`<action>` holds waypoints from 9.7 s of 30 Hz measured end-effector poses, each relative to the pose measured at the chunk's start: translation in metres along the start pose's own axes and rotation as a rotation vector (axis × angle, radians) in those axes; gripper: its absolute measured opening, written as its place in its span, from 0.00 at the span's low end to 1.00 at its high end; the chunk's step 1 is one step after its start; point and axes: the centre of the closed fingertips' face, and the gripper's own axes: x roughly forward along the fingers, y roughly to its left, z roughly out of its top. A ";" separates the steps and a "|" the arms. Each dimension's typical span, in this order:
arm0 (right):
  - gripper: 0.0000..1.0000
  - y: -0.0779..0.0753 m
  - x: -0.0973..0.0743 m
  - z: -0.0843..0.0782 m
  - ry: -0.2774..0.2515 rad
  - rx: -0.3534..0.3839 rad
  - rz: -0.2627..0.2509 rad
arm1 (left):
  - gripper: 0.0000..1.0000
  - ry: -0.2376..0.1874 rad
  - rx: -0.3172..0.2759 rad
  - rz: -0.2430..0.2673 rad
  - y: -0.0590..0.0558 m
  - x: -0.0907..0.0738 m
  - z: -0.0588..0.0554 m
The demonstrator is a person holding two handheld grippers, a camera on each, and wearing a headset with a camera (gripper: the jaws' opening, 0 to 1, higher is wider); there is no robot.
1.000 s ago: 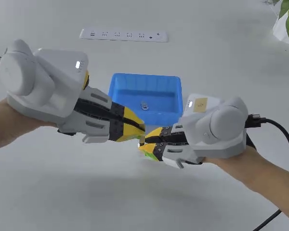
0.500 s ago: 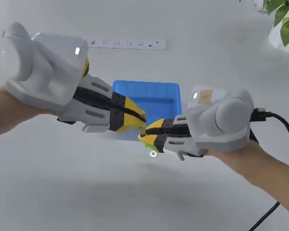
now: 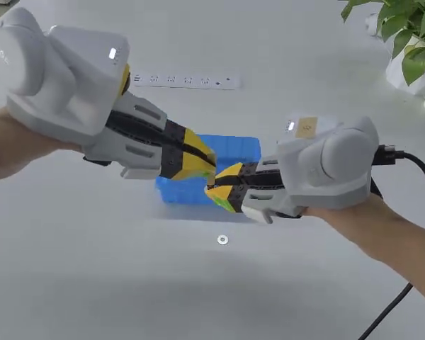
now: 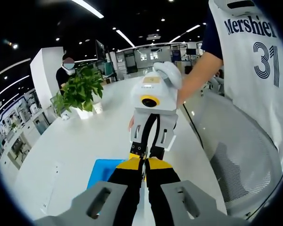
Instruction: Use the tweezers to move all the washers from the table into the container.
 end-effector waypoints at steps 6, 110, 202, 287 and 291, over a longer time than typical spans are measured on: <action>0.10 -0.009 -0.001 0.006 -0.003 -0.014 -0.004 | 0.06 -0.009 0.012 0.002 0.009 -0.002 0.005; 0.15 -0.043 0.029 -0.004 -0.018 -0.011 0.108 | 0.06 -0.054 -0.057 -0.043 0.049 0.020 -0.024; 0.14 0.032 -0.001 -0.055 -0.016 0.102 0.138 | 0.06 -0.163 -0.186 -0.102 -0.035 0.049 -0.023; 0.11 0.033 0.008 -0.053 0.018 0.074 0.185 | 0.06 -0.097 -0.150 -0.081 -0.027 0.036 -0.029; 0.11 0.028 0.004 -0.040 0.005 0.044 0.174 | 0.06 -0.103 -0.128 -0.069 -0.022 0.028 -0.020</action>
